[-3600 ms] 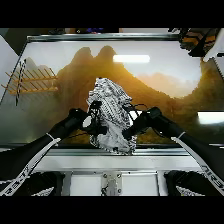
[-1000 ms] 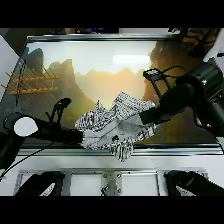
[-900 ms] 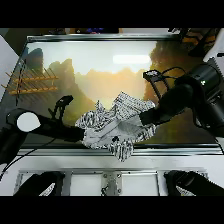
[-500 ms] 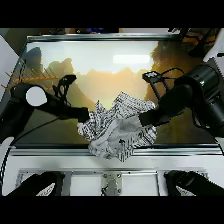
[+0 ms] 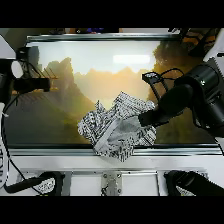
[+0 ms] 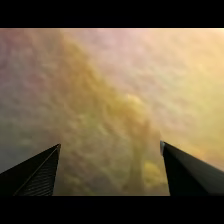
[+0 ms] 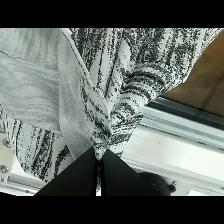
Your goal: Fold the clothes and pants, and hang the long-sleeved shirts on hangers.
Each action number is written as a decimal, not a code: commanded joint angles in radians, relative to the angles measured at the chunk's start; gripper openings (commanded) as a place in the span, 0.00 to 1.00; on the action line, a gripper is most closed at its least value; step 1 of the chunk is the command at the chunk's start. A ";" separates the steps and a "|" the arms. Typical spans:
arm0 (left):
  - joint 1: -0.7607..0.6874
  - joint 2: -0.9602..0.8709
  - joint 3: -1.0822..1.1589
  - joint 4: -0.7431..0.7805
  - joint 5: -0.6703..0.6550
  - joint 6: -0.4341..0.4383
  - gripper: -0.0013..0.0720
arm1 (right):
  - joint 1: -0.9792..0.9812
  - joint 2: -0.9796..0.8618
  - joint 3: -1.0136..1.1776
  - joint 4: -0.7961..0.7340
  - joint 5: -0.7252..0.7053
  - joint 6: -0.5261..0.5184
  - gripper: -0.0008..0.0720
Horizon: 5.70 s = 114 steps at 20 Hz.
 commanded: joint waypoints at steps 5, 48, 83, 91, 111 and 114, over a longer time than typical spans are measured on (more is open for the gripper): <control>0.367 -0.302 0.123 0.050 0.200 0.061 0.96 | 0.001 -0.018 -0.001 0.001 0.004 0.001 0.03; 0.345 -0.675 0.558 0.120 0.164 0.331 0.03 | 0.000 -0.071 0.000 -0.003 0.004 0.048 0.03; 0.057 0.045 0.048 -0.772 -0.580 1.364 0.03 | -0.040 0.033 0.005 0.005 0.053 0.064 0.03; 0.056 0.126 -0.269 -0.772 -0.578 1.632 0.03 | -0.177 0.033 0.019 0.005 0.027 0.058 0.03; -0.189 0.156 -0.563 -0.764 -0.183 1.692 0.03 | -0.191 0.034 0.041 0.005 -0.008 0.029 0.03; -0.189 0.156 -0.563 -0.764 -0.155 1.692 0.03 | -0.190 0.034 0.053 0.009 -0.008 0.029 0.03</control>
